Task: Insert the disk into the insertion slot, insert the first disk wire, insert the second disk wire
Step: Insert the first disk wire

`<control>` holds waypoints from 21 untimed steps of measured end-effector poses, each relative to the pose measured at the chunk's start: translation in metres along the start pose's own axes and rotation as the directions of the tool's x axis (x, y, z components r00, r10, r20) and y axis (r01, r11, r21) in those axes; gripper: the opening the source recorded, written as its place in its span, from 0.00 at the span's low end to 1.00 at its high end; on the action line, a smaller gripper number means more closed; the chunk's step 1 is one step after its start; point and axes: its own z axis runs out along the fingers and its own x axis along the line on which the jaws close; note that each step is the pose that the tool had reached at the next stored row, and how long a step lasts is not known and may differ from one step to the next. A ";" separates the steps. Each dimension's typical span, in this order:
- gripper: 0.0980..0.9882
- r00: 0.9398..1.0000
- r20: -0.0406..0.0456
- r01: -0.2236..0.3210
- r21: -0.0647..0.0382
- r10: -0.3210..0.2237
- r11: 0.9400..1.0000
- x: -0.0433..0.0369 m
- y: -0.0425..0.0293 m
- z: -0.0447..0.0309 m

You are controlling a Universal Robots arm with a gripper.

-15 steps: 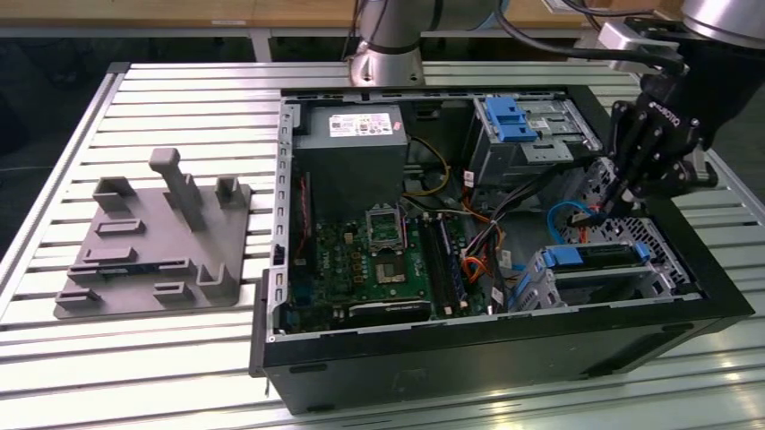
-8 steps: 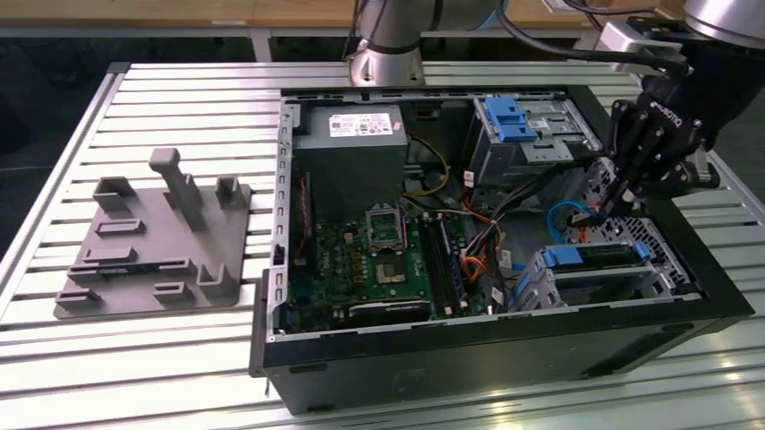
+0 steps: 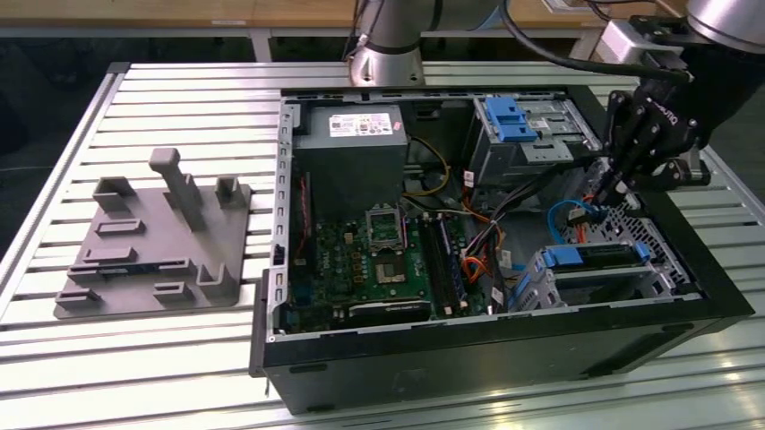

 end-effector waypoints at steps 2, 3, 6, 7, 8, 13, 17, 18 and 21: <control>0.07 1.000 0.004 0.017 0.000 -0.017 1.000 -0.0001 0.0000 0.0000; 0.07 1.000 0.005 0.025 0.000 -0.025 1.000 -0.0001 0.0000 0.0001; 0.07 0.999 0.004 0.037 0.001 -0.037 0.999 0.0018 -0.0001 0.0001; 0.07 0.999 0.004 0.037 0.001 -0.037 0.999 0.0018 -0.0001 0.0001; 0.07 0.999 0.004 0.037 0.001 -0.037 0.999 0.0018 -0.0001 0.0001; 0.07 0.999 0.005 0.037 0.001 -0.037 0.999 0.0019 -0.0001 0.0001; 0.07 0.999 0.019 0.038 0.000 -0.038 0.999 0.0057 -0.0013 0.0001; 0.07 0.999 0.029 0.038 0.000 -0.038 0.999 0.0066 -0.0020 0.0001; 0.07 0.997 0.065 0.040 0.000 -0.040 0.999 0.0097 -0.0029 0.0001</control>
